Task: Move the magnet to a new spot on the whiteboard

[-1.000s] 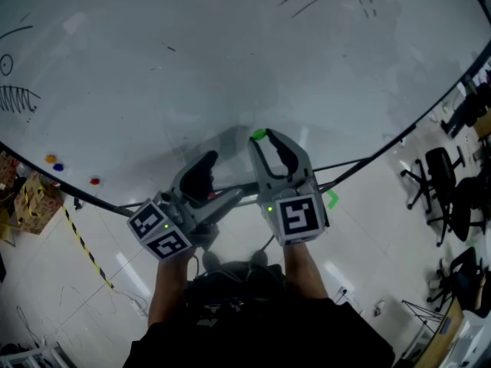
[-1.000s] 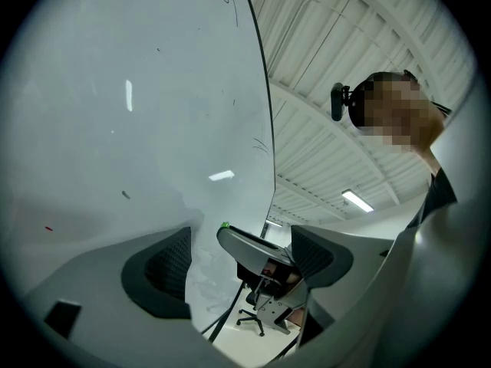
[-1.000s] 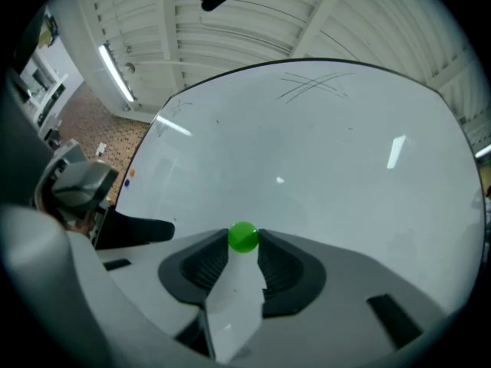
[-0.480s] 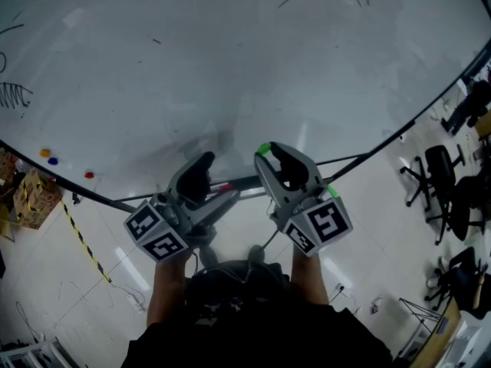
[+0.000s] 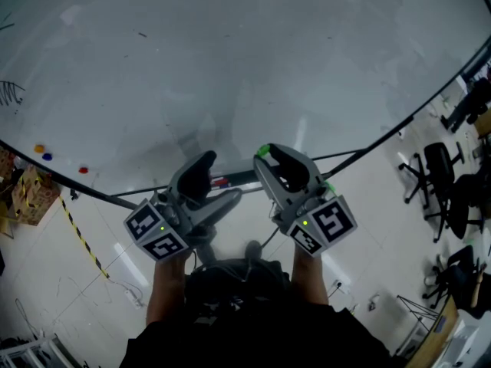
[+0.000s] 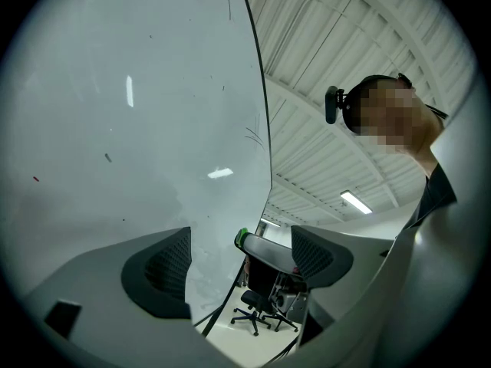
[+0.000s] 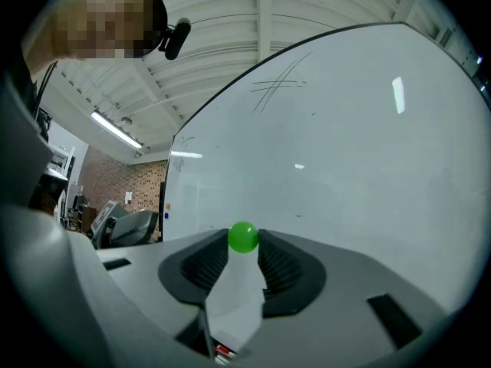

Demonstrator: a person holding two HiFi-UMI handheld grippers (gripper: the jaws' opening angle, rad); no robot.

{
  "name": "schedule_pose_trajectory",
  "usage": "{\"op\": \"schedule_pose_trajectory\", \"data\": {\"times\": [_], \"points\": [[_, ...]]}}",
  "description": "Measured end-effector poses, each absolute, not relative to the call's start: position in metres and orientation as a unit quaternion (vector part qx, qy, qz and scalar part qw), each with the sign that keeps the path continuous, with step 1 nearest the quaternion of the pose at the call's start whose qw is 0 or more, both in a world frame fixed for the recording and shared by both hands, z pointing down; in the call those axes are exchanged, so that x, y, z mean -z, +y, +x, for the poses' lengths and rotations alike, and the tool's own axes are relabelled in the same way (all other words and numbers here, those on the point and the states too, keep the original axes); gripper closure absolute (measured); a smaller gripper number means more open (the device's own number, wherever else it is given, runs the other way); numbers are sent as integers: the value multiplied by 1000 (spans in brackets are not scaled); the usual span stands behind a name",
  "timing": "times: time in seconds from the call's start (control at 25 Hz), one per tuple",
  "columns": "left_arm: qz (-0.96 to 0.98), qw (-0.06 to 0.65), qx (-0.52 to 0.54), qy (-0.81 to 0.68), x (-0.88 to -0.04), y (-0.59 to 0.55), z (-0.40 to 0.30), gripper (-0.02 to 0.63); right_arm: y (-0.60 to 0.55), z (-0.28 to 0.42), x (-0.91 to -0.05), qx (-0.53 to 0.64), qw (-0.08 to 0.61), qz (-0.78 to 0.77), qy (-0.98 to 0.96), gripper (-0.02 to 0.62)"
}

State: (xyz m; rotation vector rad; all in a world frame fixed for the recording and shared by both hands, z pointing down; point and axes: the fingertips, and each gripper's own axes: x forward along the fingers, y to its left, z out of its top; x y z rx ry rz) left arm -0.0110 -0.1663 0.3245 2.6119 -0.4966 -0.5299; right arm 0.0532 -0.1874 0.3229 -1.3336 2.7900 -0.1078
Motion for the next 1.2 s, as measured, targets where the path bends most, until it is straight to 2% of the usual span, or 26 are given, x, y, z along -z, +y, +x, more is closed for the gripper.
{"op": "schedule_pose_trajectory", "data": {"times": [0.72, 1.2], "points": [[937, 213, 209, -183, -322, -172, -12, 204, -191, 52, -323, 37, 23, -423, 905, 445], [932, 209, 218, -199, -321, -184, -31, 204, -213, 39, -325, 10, -1, -450, 893, 445]]}}
